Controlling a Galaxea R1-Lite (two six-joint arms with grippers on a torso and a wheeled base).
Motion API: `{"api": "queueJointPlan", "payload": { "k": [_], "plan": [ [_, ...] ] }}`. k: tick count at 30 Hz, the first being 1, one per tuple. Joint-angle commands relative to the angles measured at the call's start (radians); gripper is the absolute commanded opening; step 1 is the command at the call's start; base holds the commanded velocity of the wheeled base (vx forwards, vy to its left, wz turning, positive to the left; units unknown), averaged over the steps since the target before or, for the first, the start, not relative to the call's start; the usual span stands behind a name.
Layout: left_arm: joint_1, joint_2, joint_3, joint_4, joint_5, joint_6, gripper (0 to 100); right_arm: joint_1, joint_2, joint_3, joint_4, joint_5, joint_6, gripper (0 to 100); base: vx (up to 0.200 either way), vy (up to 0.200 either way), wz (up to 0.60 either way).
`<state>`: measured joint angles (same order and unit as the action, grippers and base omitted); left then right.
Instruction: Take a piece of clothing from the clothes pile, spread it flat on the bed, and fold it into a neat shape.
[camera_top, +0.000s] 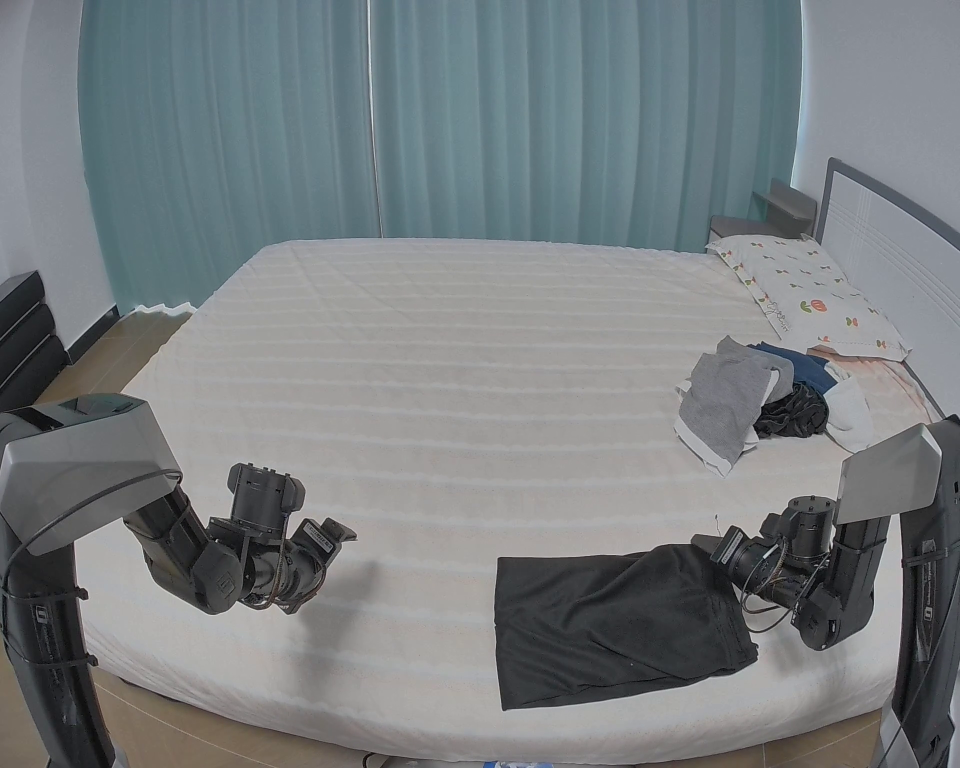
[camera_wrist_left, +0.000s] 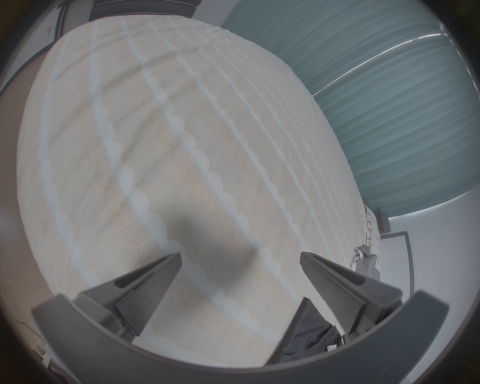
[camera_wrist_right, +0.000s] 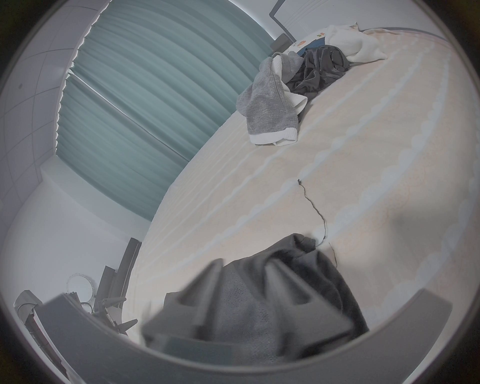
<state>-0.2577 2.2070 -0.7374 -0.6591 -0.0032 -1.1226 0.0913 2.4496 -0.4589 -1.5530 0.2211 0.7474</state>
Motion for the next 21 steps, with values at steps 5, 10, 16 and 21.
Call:
{"api": "queueJointPlan", "payload": {
  "k": [5, 10, 16, 21],
  "plan": [
    [-0.002, 0.005, 0.0, 0.0, 0.003, 0.0, 100, -0.033, -0.001, -0.009, -0.01, -0.019, 0.007, 0, 0.0, 0.0, 0.0],
    [-0.002, 0.005, 0.001, 0.0, 0.005, 0.0, 100, -0.059, 0.0, -0.02, -0.01, -0.019, 0.009, 0, 0.0, 0.0, 0.0],
    [-0.002, 0.005, 0.0, 0.0, 0.005, 0.0, 100, -0.085, 0.006, -0.033, -0.01, -0.02, 0.01, 0, 0.0, 0.0, 0.0],
    [-0.003, 0.005, 0.001, 0.0, 0.005, 0.001, 100, -0.104, 0.009, -0.041, -0.009, -0.02, 0.01, 0, 0.0, 0.0, 0.0]
  ]
}}
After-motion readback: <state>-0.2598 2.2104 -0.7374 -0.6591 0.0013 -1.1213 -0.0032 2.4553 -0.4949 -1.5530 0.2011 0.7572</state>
